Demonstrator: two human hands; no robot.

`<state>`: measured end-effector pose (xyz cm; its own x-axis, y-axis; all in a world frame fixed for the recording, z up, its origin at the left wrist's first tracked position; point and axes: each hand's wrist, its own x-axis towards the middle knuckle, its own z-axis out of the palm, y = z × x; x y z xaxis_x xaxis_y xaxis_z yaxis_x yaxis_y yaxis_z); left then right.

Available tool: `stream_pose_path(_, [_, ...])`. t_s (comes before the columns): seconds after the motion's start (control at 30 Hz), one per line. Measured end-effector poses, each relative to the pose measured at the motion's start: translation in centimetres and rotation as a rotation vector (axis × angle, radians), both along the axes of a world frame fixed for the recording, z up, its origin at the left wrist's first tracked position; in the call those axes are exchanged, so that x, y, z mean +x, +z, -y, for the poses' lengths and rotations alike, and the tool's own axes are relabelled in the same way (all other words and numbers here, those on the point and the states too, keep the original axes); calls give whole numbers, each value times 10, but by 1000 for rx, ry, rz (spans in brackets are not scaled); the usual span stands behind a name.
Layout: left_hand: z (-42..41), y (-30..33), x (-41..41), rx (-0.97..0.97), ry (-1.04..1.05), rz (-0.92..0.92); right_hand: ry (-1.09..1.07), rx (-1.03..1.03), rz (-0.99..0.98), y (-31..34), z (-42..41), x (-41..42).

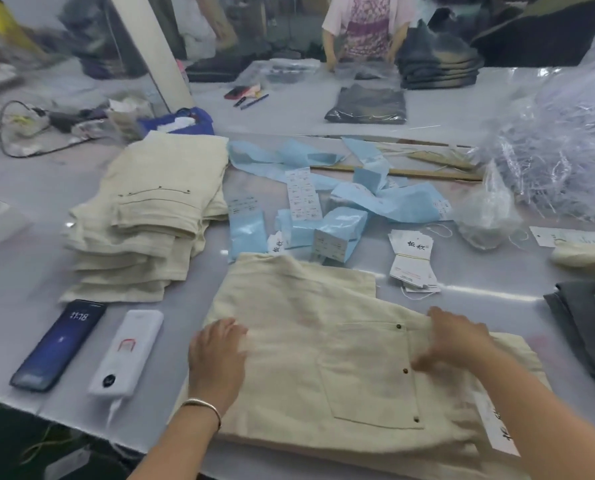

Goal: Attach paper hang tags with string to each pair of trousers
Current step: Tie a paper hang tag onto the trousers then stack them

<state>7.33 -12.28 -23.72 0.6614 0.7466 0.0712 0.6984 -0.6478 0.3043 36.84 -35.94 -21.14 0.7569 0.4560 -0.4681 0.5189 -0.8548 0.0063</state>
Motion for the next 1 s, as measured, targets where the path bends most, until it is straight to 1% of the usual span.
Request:
stream_pose_path(0.07, [-16,1,-11,-59,206,-86,-43,-5,-26,2,-6,-8])
stream_pose_path(0.13, [-29,-2,-21,-203,342,-78,-81,57,-42,2,-6,-20])
stream_pose_path(0.2, [-36,-6,-28,-352,389,13,-139,152,-53,1,-6,-34])
stream_pose_path(0.27, [-40,-3,-31,-520,372,113,-207,223,-27,2,-5,-49])
stream_pose_path(0.3, [-43,1,-31,-633,361,197,-223,241,-7,4,-4,-56])
stream_pose_path(0.37, [-45,13,-32,-927,323,437,-226,285,6,10,-1,-68])
stream_pose_path(0.4, [-45,23,-34,-1061,287,542,-227,321,-7,15,3,-74])
stream_pose_path(0.47, [-44,50,-36,-1236,150,655,-236,395,-40,27,12,-84])
stream_pose_path(0.57, [-36,97,-32,-1359,-162,748,-322,580,-88,56,39,-98])
stream_pose_path(0.63, [-23,127,-21,-1411,-330,784,-405,716,-104,83,68,-107])
stream_pose_path(0.77, [28,183,19,-1486,-574,773,-521,953,-86,138,130,-135])
stream_pose_path(0.83, [68,212,49,-1504,-677,745,-587,1024,-44,162,160,-147])
stream_pose_path(0.93, [144,259,98,-1497,-879,678,-679,1082,113,195,211,-158])
stream_pose_path(0.97, [171,275,114,-1504,-935,653,-732,1109,181,206,230,-160])
stream_pose_path(1.0, [196,289,131,-1471,-991,609,-792,1140,244,218,252,-160])
